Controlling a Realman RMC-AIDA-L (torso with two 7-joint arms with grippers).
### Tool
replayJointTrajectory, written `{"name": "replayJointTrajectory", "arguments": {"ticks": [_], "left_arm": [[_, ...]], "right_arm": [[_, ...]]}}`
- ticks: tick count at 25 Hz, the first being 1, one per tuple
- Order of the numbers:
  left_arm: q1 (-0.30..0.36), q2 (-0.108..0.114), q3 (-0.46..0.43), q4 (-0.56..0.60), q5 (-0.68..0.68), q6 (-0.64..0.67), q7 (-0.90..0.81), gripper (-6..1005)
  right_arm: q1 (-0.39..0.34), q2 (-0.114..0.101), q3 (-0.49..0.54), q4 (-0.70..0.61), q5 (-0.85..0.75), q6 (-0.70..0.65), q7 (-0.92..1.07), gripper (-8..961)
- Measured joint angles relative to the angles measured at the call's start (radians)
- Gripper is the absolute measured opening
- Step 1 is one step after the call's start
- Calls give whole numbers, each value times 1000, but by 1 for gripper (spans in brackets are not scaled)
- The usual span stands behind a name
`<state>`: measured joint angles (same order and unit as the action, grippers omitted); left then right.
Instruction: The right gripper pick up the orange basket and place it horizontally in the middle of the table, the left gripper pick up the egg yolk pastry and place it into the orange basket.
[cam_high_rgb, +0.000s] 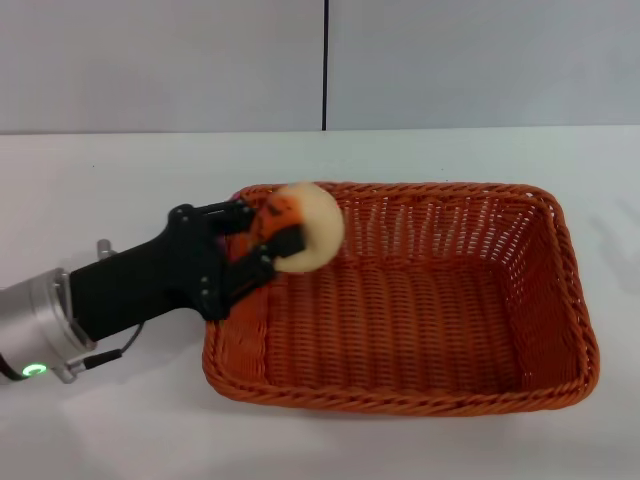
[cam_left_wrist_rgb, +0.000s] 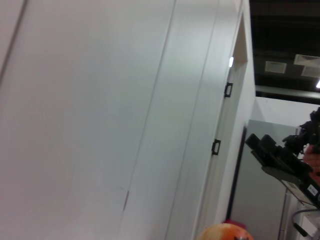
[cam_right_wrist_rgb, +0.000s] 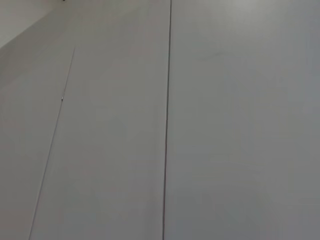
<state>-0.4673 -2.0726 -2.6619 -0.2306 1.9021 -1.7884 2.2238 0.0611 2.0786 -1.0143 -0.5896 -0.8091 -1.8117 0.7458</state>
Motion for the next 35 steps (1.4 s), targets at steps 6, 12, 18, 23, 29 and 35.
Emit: {"name": "replayJointTrajectory", "arguments": {"ticks": [6, 12, 18, 23, 29, 35], "left_arm": [[0, 1, 25, 15, 4, 3, 1, 370], [33, 7, 11, -10, -4, 0, -4, 651], [158, 11, -124, -164, -125, -4, -5, 811], [232, 12, -187, -210, -241, 13, 4, 818], [323, 11, -217, -209, -386, 94, 27, 817], [375, 9, -219, -143, -501, 130, 114, 817]], "right_arm": [[3, -1, 0, 9, 1, -5, 0, 480], [5, -1, 1, 9, 1, -5, 0, 484], [2, -1, 44, 15, 2, -4, 0, 488], [5, 2, 177, 93, 3, -7, -22, 491], [19, -4, 340, 221, 3, -15, -52, 496], [24, -5, 419, 298, 5, -25, -124, 500]]}}
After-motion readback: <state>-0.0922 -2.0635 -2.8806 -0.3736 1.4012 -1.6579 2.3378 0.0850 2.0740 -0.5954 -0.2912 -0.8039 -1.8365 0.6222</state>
